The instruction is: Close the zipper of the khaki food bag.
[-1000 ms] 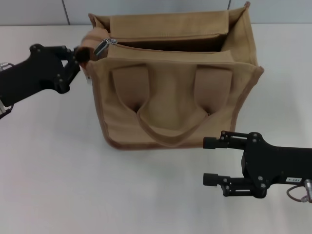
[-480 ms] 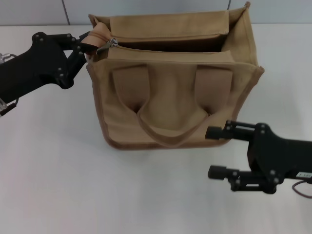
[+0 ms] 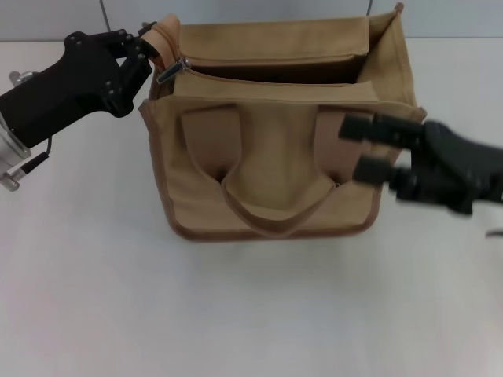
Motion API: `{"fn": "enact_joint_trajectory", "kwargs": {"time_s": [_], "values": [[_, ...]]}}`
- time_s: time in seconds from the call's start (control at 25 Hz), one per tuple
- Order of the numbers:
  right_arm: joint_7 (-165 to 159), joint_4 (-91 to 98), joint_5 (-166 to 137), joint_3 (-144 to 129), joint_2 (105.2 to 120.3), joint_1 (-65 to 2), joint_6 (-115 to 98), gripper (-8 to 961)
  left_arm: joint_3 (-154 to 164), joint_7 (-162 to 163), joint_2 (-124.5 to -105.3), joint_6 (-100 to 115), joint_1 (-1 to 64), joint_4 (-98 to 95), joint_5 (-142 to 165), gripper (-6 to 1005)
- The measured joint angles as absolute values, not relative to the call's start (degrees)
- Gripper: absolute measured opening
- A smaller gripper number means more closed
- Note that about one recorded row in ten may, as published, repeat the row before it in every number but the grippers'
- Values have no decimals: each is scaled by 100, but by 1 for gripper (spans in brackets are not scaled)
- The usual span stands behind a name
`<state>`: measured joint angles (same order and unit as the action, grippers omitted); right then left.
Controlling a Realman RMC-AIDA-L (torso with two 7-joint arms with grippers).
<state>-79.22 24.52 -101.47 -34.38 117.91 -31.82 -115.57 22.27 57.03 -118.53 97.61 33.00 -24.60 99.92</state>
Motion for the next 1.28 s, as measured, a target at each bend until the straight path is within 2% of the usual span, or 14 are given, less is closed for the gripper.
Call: {"fn": "enact_joint_trajectory", "kwargs": {"time_s": [0.04, 0.24, 0.96, 1.28], "values": [[-8357, 2518, -10064, -3395, 11729, -3307, -11538, 742, 2212, 5720, -11856, 9750, 3321, -2396, 9963, 20], [-9063, 2717, -9983, -3355, 11625, -3534, -11404, 742, 2254, 5914, -11857, 9630, 3425, -2326, 9805, 20], [-10127, 2792, -10002, -3472, 11564, -4040, -10718, 742, 2252, 6551, -11861, 9457, 3483, -2232, 9693, 22], [-11128, 3315, -10023, -4317, 11444, -4491, -10133, 741, 2196, 6477, -11860, 9717, 3334, -2131, 9623, 23]]}}
